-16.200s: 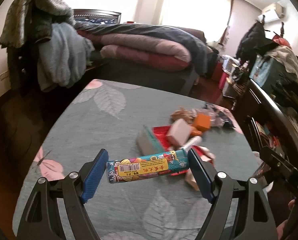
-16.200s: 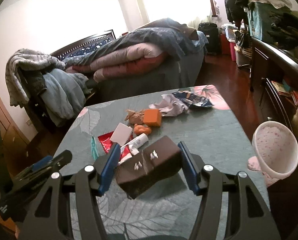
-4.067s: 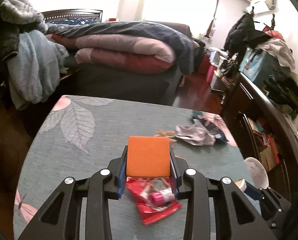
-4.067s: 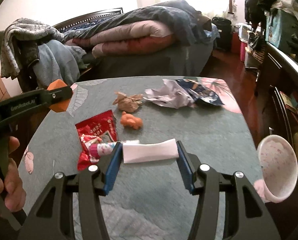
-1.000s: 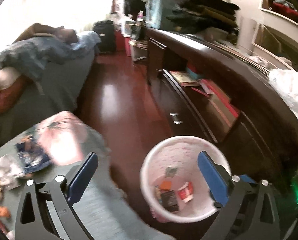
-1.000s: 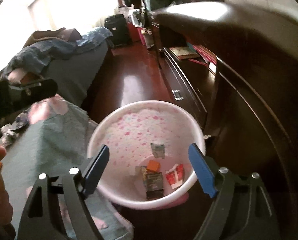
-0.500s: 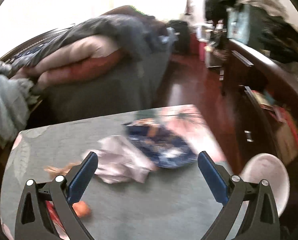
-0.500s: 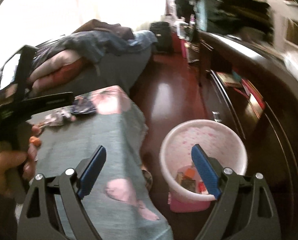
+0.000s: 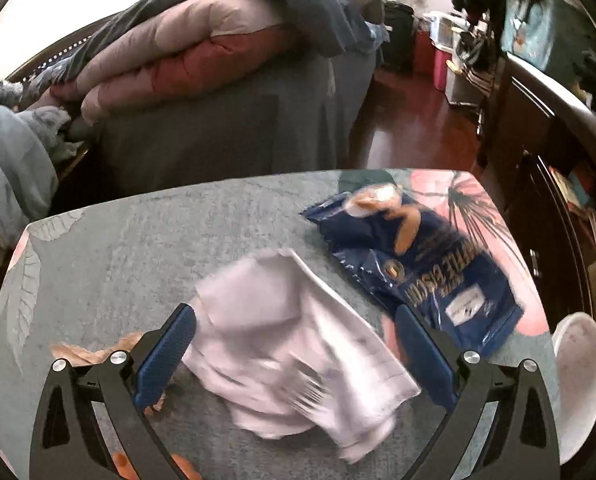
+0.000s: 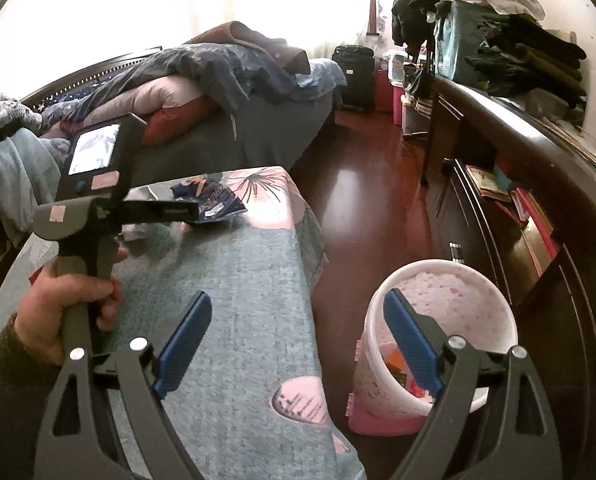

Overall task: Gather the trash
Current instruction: 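Return both tools to the table, then grasp the white crumpled paper with the left tool while the right tool grasps the blue snack bag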

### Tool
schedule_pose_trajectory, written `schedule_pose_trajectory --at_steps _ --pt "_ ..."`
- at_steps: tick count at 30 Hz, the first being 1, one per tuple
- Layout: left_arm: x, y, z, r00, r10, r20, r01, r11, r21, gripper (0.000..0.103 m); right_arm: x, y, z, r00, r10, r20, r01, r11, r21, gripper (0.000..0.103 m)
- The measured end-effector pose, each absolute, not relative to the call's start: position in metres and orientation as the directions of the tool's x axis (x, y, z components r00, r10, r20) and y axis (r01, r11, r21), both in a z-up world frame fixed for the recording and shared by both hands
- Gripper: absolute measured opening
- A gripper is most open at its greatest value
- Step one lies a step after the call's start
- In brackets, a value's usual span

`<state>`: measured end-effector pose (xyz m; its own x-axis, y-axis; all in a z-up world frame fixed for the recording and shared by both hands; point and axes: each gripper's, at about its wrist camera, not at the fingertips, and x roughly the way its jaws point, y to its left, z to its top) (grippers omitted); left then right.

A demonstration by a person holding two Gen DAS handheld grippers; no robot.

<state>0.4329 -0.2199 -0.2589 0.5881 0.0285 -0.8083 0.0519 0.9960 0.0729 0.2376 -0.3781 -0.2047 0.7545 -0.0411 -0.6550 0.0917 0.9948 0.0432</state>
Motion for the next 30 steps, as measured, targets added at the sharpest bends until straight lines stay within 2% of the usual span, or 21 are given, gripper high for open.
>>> schedule_pose_trajectory --at_steps 1,2,3,4,5,10,14,20,30 --pt "0.431 -0.219 -0.260 0.591 0.023 -0.806 0.048 0.997 0.064 0.096 0.237 -0.377 -0.204 0.756 -0.040 -0.654 0.089 0.995 0.042 0.088" --pt "0.430 -0.218 -0.259 0.594 0.016 -0.804 0.044 0.998 0.052 0.084 0.237 -0.375 -0.202 0.758 -0.039 -0.652 0.085 0.996 0.040 0.088" --pt "0.430 -0.217 -0.258 0.600 0.020 -0.800 0.040 0.998 0.055 0.078 0.236 -0.373 -0.200 0.761 -0.038 -0.648 0.080 0.996 0.036 0.088" --pt "0.429 -0.216 -0.256 0.604 0.023 -0.797 0.039 0.998 0.058 0.066 0.236 -0.371 -0.198 0.763 -0.038 -0.646 0.076 0.997 0.031 0.088" --pt "0.429 -0.213 -0.255 0.603 0.015 -0.797 0.043 0.998 0.051 0.058 0.236 -0.368 -0.196 0.765 -0.038 -0.643 0.072 0.997 0.027 0.088" --pt "0.421 -0.194 -0.242 0.603 -0.080 -0.794 0.064 0.997 -0.052 0.045 0.239 -0.358 -0.189 0.770 -0.025 -0.638 0.051 0.998 0.022 0.088" --pt "0.405 -0.175 -0.226 0.621 -0.150 -0.769 0.082 0.989 -0.126 0.040 0.248 -0.346 -0.185 0.767 0.005 -0.642 0.023 0.999 0.036 0.088" --pt "0.382 -0.142 -0.202 0.654 -0.226 -0.722 0.104 0.972 -0.210 0.039 0.270 -0.323 -0.178 0.772 0.027 -0.636 -0.020 1.000 0.019 0.088" --pt "0.371 -0.106 -0.177 0.688 -0.234 -0.687 0.127 0.971 -0.203 0.040 0.371 -0.279 -0.200 0.726 0.090 -0.682 -0.124 0.992 -0.001 0.088"
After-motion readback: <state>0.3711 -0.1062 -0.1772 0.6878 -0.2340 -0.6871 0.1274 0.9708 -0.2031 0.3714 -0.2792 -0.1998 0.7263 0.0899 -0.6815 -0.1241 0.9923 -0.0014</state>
